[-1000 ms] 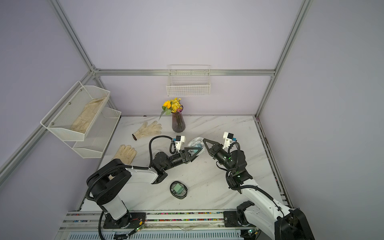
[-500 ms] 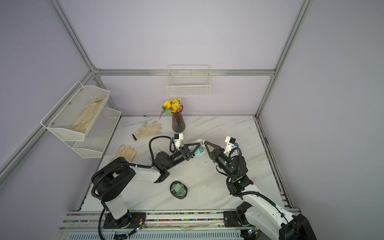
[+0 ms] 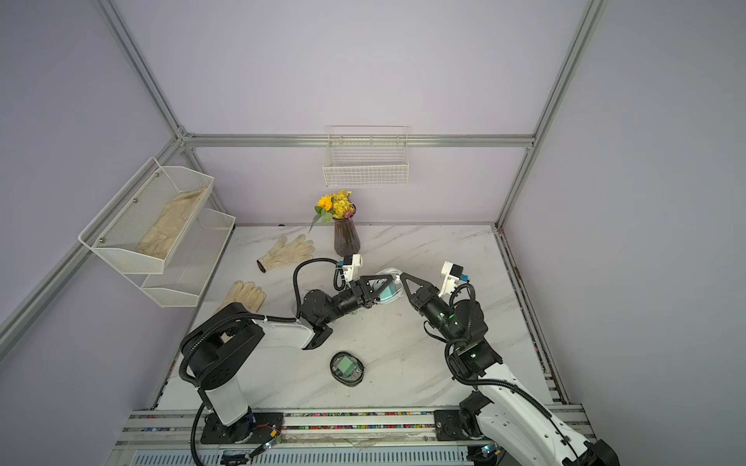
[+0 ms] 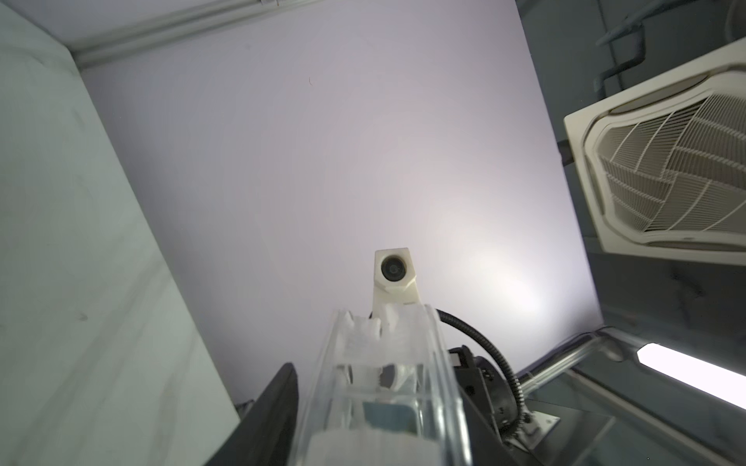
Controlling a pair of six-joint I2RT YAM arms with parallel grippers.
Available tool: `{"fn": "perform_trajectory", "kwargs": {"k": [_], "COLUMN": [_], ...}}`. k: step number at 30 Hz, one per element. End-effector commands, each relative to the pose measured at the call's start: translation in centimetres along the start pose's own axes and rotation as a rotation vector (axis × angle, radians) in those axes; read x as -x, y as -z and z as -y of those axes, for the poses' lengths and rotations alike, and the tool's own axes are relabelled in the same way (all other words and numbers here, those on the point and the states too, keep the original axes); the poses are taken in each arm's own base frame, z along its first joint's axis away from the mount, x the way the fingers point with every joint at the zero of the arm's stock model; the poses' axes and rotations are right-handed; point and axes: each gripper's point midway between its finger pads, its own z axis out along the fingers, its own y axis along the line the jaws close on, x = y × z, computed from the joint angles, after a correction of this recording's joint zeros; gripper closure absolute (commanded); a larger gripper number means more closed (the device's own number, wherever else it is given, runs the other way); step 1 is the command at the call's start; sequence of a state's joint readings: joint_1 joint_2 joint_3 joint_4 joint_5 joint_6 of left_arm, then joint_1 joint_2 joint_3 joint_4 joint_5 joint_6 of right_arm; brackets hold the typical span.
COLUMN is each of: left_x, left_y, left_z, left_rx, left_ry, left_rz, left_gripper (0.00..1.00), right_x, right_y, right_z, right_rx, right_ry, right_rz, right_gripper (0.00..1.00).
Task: Pack away charging kits
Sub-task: Adjust the storage bag.
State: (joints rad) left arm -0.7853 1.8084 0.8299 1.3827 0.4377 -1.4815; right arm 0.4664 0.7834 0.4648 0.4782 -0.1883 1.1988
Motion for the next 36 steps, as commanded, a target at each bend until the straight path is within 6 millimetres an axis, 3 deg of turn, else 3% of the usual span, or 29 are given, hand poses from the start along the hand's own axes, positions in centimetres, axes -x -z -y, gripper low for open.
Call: {"fn": "perform_trajectory", "kwargs": {"k": [1,7,13,20,23,24,27,29,32,36], "left_x": [-0.8,-1.9,-2.1,-2.1,-1.8,-1.5,-0.6,0.2,1.7,3.0], "left_y": [-2.0,-1.4,-2.2,-2.4,-2.0,-1.9,-1.1,-0.4,1.0,2.6], "left_z": [3.6,3.2,3.7,4.7,4.8,4.9,5.3,5.7,5.5,5.4], "left_rx": [-0.125,-0.104,-0.127,-0.149,-0.144,-0.145,-0.142,-0.140,-0.116,-0.073], "left_ry": [-0.011,0.002,-0.003,-0.015,-0.014,-0.018,-0.020,-0.017,0.021,0.065], "left_rz": [-0.106,-0.101,-0.129,-0.128,-0.117,-0.115,-0.111,-0.120,-0.140,-0.194], "left_gripper": [0.37,0.38,0.39,0.69,0.73,0.73,0.74,0.74,0.76,0.77], "right_x": [-0.4,0.3,-1.0,-1.1,-1.5,-1.6,-1.4,-1.0,-0.6,-0.5], "right_y": [-0.2,0.0,-0.5,-0.2,-0.2,-0.1,0.4,0.8,0.8,-0.1], "right_z": [-0.5,-0.6,0.3,0.9,0.8,0.7,-0.5,-1.6,-2.5,-1.6], "right_rx": [0.007,0.009,-0.006,-0.020,-0.034,-0.042,-0.066,-0.088,-0.169,-0.297], "right_ry": [-0.001,0.000,-0.019,-0.034,-0.017,0.001,0.066,0.139,0.279,0.477], "right_rz": [-0.028,0.016,-0.018,-0.011,-0.040,-0.050,-0.072,-0.078,-0.126,-0.226], "right_gripper": [1.00,1.00,1.00,1.00,1.00,0.97,0.65,0.53,0.48,0.48]}}
